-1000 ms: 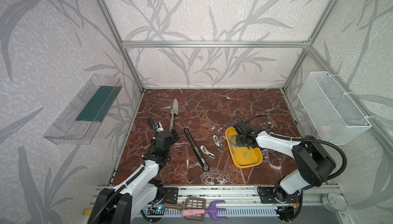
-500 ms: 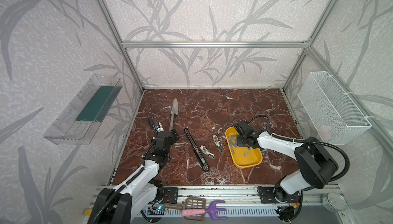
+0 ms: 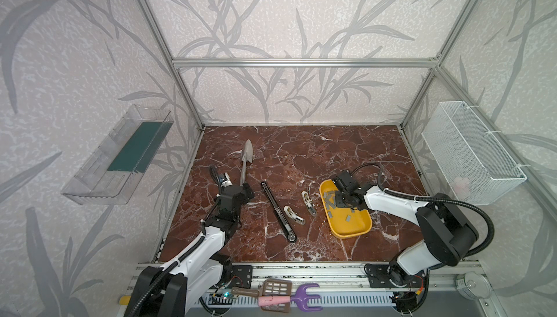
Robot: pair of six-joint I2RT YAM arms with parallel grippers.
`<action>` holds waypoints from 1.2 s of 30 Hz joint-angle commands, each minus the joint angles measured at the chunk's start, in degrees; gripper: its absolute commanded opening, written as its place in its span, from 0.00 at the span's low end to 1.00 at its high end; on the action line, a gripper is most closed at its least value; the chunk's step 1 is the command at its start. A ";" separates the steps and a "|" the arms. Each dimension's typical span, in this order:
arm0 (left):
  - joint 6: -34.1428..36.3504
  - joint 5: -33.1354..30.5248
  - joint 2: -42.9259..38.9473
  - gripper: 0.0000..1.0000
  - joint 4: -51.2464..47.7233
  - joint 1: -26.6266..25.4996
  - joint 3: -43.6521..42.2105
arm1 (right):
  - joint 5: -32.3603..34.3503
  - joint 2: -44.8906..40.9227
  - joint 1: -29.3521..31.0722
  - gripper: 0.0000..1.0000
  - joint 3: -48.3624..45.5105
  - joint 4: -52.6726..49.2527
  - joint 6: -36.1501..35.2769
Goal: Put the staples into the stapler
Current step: 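Lower the open right gripper over a staple strip in the yellow tray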
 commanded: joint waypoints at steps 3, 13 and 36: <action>0.31 -0.30 -0.75 0.99 1.25 0.16 -0.25 | -0.41 2.36 -0.44 0.30 2.01 -1.95 0.73; 0.27 -0.30 -1.01 0.99 1.33 0.16 -0.38 | 0.14 2.76 -0.56 0.25 2.14 -2.71 0.89; 0.19 -0.13 -1.09 0.99 1.34 0.15 -0.51 | -0.38 4.47 -0.52 0.20 2.82 -4.51 -1.47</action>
